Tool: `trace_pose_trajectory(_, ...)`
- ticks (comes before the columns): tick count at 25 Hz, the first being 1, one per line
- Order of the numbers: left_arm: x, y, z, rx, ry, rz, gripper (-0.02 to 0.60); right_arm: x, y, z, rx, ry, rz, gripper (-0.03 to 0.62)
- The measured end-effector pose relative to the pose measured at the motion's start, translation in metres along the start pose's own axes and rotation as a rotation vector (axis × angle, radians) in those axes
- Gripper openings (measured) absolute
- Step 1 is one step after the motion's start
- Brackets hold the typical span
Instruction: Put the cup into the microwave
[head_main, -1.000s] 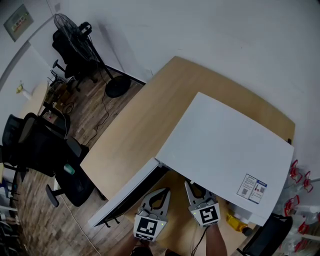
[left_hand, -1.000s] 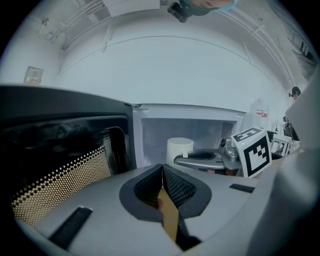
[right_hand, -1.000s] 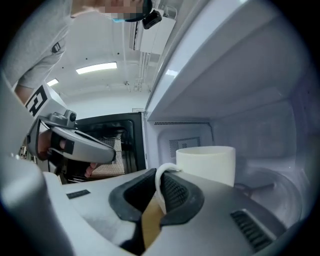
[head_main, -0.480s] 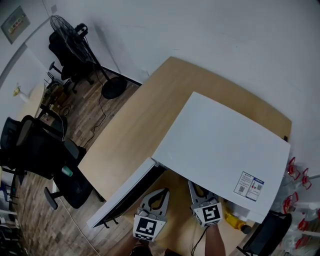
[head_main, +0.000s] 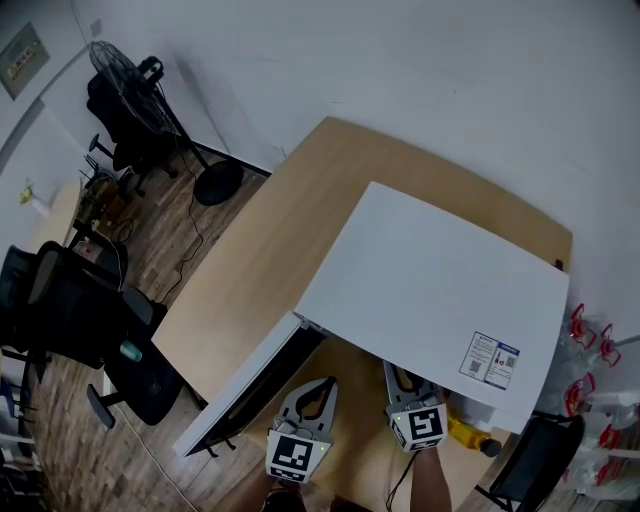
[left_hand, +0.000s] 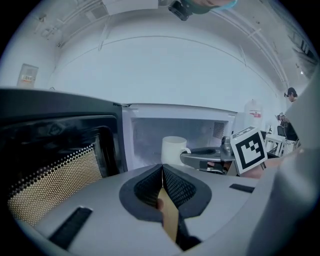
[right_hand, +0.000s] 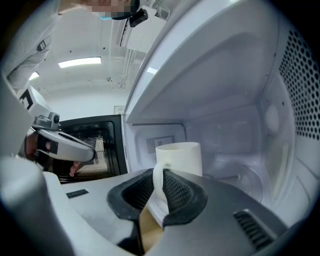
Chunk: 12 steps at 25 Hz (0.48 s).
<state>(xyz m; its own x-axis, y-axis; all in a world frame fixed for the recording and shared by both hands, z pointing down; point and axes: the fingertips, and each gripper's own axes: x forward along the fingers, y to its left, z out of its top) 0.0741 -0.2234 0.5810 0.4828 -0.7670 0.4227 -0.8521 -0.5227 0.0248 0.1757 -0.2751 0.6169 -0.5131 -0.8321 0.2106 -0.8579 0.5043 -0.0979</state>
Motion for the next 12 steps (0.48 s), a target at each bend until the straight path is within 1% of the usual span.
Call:
trace_pose_trajectory(9,-0.007,-0.002,0.001,0.003,-0.010,-0.012,0.025,-0.007,-0.008,-0.001,-0.007,0.017,-0.053,0.064)
trace_pose_trajectory(10,-0.009,-0.002,0.002,0.004,-0.012,-0.011,0.024,-0.008,-0.008,0.000,-0.006,0.020,-0.057,0.078)
trace_pose_trajectory(12,-0.011,-0.001,0.004,0.009,-0.012,-0.010,0.025,-0.009,-0.007,0.000,-0.002,0.027,-0.070,0.127)
